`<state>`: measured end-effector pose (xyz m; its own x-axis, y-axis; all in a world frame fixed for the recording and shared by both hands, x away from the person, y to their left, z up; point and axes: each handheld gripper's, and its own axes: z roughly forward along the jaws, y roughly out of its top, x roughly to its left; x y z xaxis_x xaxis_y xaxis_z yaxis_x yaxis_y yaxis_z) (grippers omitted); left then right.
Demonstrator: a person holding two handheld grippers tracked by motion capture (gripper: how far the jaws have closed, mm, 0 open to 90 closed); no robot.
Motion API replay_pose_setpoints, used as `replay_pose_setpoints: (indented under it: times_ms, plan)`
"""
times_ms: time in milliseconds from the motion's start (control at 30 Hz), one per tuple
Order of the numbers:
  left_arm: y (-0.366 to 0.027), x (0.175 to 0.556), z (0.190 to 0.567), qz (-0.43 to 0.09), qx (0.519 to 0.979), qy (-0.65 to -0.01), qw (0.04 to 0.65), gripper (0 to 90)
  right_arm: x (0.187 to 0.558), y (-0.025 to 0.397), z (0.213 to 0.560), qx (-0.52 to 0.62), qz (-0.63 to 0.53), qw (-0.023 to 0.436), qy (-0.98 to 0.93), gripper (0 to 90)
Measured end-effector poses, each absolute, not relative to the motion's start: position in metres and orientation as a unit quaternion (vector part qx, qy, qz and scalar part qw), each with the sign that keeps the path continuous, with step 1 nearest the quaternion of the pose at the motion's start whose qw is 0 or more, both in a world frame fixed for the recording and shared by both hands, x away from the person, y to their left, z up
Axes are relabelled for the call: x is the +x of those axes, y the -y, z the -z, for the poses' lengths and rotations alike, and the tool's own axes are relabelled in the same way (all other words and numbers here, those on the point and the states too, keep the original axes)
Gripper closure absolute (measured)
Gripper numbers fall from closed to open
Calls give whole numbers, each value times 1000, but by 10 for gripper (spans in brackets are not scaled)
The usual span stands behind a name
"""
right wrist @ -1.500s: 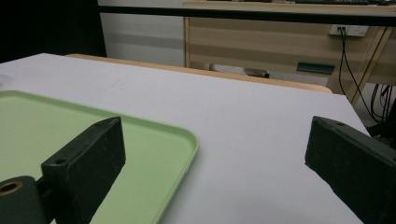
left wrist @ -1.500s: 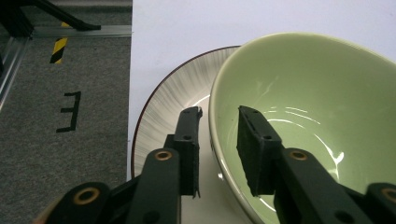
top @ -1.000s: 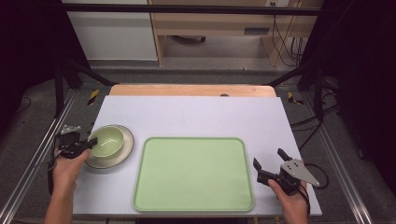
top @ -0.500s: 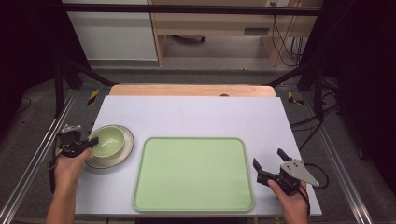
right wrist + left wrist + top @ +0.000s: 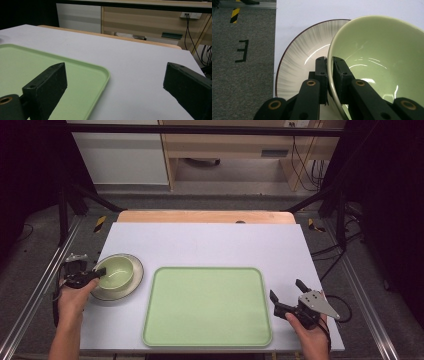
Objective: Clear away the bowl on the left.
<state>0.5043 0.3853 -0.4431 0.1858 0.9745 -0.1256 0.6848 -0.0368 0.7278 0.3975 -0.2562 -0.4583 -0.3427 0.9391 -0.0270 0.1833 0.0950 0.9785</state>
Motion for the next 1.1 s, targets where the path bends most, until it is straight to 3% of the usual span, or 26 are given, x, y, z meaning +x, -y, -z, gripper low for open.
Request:
replay_pose_setpoints:
  times_ms: [600, 1100]
  plan:
    - [-387, 502, 441, -187, 684, -603, 366, 833, 399, 256, 458, 434, -511, 369, -644, 53]
    - [-374, 496, 423, -199, 687, -584, 385, 831, 398, 260, 457, 439, -514, 369, -638, 53]
